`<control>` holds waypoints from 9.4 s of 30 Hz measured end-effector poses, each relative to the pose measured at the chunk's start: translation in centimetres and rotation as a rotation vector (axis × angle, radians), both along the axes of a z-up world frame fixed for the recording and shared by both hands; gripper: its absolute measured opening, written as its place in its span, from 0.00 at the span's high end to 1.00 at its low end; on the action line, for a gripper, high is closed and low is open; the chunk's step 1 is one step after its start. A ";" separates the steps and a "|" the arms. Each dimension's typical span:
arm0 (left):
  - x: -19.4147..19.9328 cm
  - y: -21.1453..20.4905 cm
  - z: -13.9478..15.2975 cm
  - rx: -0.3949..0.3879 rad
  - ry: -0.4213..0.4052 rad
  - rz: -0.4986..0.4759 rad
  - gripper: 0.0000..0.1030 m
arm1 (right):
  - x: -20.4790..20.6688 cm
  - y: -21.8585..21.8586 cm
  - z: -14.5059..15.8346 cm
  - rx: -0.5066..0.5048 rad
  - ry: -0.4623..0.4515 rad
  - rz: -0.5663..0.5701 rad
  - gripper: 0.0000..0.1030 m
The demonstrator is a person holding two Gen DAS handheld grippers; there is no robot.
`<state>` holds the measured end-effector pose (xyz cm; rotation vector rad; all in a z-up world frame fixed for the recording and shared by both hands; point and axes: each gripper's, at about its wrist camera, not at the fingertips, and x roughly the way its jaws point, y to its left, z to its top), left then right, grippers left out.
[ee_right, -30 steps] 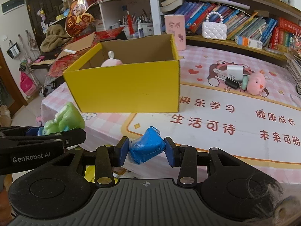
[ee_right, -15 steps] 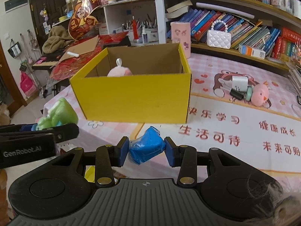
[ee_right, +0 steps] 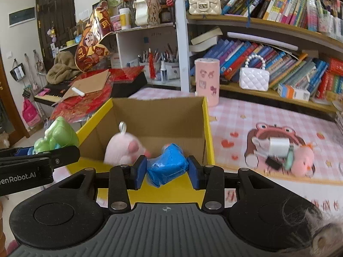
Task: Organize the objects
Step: 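Lower the block and frog toy into the yellow box and open both tools, then withdraw both tools from the yellow box back toward the remaining toys, then move the right tool to the pink plush chick and the left tool to the binder clip, then grasp the pink plush chick with the right tool while the left tool grasps the black binder clip, then carry the plush chick and binder clip with both tools toward the yellow box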
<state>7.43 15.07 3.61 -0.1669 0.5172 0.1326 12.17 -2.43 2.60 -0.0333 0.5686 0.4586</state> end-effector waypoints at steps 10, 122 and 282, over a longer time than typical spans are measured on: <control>5.6 -0.5 -1.3 0.040 0.047 0.031 0.41 | 6.3 1.5 -1.3 -0.068 0.013 0.101 0.63; -6.3 -9.0 -5.9 0.083 0.193 -0.220 0.11 | -11.1 -8.2 -5.3 -0.165 0.158 -0.371 0.29; -6.9 -4.3 -3.6 0.084 0.152 -0.065 0.56 | -6.8 -3.0 -5.2 0.018 0.308 0.042 0.49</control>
